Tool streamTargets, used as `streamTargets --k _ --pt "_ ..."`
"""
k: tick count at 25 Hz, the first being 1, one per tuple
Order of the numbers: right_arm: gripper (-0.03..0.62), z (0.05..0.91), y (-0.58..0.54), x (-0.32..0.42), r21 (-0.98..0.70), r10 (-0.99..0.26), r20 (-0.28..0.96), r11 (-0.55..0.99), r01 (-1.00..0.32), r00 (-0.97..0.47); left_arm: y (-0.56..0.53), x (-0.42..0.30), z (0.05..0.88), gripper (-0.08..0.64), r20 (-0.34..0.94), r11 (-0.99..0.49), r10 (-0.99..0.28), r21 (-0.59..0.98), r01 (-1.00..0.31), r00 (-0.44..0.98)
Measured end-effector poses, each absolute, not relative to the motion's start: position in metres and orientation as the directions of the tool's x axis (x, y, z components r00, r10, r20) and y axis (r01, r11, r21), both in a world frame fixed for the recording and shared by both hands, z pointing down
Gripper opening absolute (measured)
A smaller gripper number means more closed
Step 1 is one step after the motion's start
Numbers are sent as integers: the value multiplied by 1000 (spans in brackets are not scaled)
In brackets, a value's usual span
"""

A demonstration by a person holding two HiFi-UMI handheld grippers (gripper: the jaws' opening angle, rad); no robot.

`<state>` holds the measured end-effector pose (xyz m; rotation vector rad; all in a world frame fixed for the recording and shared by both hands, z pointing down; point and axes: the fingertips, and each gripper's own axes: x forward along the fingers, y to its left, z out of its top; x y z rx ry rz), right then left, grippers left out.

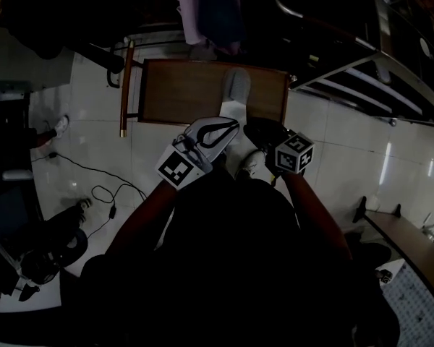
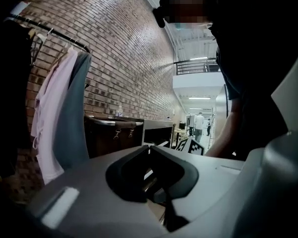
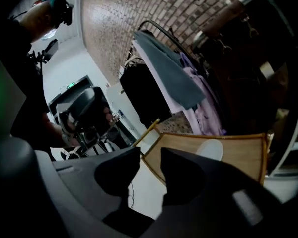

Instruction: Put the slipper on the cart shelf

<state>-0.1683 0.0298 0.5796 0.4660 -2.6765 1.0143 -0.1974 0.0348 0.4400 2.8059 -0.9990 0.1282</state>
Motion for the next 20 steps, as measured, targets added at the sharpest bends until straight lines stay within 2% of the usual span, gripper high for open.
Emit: streamTargets --k 2,5,9,12,20 --pt "149 616 25 -174 -642 -192 387 646 -413 -902 29 -205 449 12 145 -774 -598 148 -615 788" --pt "172 668 19 -179 -717 -171 435 529 -455 -884 19 -212 462 12 162 -787 -573 162 -595 803" --pt "184 724 11 -179 -714 -149 534 449 -538 -832 10 -217 477 12 161 -808 -544 167 -566 824" --pt "232 753 14 -172 -722 -143 584 359 -592 -799 9 -219 484 14 164 -818 -525 173 -549 835" --pt "236 803 32 -166 -734 -68 647 211 -645 -759 11 -227 498 14 185 -811 -514 211 -545 837"
